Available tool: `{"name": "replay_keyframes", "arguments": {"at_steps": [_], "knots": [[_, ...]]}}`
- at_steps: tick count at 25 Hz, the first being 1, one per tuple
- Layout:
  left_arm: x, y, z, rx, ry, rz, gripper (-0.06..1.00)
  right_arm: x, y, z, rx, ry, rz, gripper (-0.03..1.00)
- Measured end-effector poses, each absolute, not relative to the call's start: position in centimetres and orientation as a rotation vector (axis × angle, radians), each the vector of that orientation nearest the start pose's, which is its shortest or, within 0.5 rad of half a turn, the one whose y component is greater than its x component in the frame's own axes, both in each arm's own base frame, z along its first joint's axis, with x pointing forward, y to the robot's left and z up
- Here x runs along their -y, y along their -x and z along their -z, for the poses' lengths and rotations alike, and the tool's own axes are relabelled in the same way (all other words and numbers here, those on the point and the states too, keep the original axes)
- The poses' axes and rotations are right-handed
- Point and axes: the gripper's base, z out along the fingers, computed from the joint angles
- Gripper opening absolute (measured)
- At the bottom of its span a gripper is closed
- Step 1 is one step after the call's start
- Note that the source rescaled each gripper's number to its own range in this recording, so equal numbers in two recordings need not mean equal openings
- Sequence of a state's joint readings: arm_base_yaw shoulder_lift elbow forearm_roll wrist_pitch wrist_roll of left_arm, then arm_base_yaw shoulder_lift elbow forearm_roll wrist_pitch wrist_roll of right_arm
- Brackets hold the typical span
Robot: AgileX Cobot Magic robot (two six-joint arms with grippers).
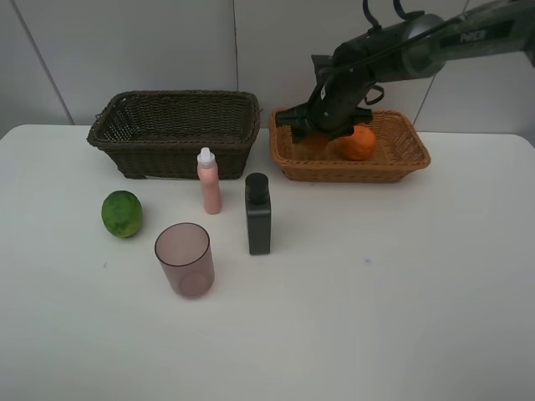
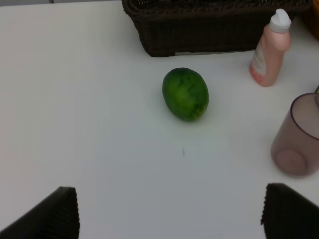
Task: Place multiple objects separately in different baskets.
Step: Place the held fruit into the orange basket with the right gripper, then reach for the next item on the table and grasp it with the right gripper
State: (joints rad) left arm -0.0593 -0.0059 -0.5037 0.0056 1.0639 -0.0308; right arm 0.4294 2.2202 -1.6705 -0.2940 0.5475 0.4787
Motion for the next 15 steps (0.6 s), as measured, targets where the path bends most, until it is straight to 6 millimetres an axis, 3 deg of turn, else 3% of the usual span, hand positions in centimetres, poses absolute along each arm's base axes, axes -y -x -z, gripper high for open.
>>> {"name": "replay_keyframes", "arguments": {"at_steps": [1, 4, 6, 9, 15], "knots": [[-0.1, 0.6, -27.8, -2.038, -0.029, 0.05, 0.95, -19.0, -44.7, -15.7, -2.535, 0.202, -0.063, 0.43], [-0.1, 0.6, -27.8, -2.038, -0.029, 0.05, 0.95, -19.0, -44.7, -15.7, -2.535, 0.202, -0.063, 0.78], [-0.1, 0.6, -27.8, -2.038, -0.029, 0.05, 0.95, -19.0, -44.7, -15.7, -2.535, 0.202, -0.063, 0.91], [-0.1, 0.6, -27.8, -2.038, -0.029, 0.05, 0.95, -18.9, -44.6, -15.8, -2.543, 0.201, -0.056, 0.98], [-0.1, 0.6, -27.8, -2.038, -0.029, 0.05, 0.95, -18.4, -43.9, -17.7, -2.574, 0.185, -0.018, 0.99]]}}
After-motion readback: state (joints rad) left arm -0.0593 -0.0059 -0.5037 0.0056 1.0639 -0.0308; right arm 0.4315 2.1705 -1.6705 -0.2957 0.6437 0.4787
